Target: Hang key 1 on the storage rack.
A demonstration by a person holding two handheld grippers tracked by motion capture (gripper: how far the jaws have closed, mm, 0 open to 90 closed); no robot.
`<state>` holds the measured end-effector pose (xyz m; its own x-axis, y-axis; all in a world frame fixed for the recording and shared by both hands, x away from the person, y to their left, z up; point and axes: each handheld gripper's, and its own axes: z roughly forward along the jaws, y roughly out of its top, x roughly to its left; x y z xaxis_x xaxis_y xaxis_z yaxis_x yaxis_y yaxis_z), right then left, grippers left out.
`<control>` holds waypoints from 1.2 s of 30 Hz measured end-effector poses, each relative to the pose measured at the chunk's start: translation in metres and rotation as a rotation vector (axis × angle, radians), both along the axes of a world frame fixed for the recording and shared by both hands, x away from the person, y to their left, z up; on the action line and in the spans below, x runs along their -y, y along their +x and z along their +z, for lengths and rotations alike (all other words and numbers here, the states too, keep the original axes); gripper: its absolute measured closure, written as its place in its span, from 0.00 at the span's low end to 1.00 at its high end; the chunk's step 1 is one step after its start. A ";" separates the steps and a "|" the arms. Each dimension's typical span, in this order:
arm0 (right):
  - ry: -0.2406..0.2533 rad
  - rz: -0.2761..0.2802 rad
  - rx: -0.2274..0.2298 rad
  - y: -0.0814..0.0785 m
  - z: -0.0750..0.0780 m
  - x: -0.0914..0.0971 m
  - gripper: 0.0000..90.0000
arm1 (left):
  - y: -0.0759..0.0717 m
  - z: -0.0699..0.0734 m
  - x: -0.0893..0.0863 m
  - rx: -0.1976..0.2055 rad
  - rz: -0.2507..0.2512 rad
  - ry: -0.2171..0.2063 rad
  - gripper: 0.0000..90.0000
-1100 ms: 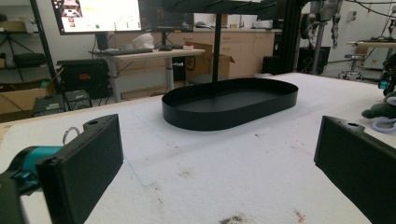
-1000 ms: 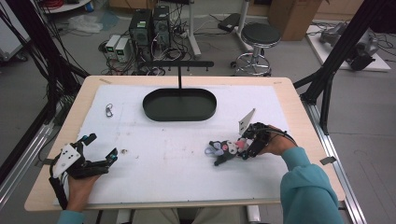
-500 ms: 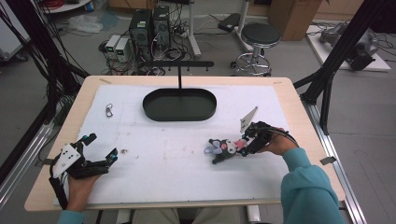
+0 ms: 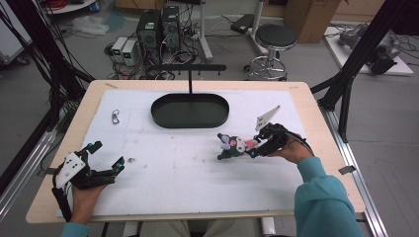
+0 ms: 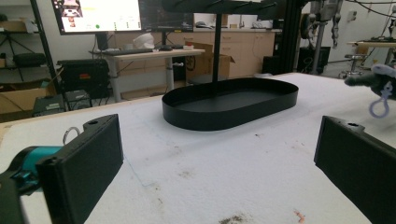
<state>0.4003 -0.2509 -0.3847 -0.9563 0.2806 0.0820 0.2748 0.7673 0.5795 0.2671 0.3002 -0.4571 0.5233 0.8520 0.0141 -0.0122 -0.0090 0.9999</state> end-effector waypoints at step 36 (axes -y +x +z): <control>0.336 -0.339 0.154 0.017 0.042 -0.007 0.61 | 0.000 0.000 0.000 -0.001 0.001 0.000 0.02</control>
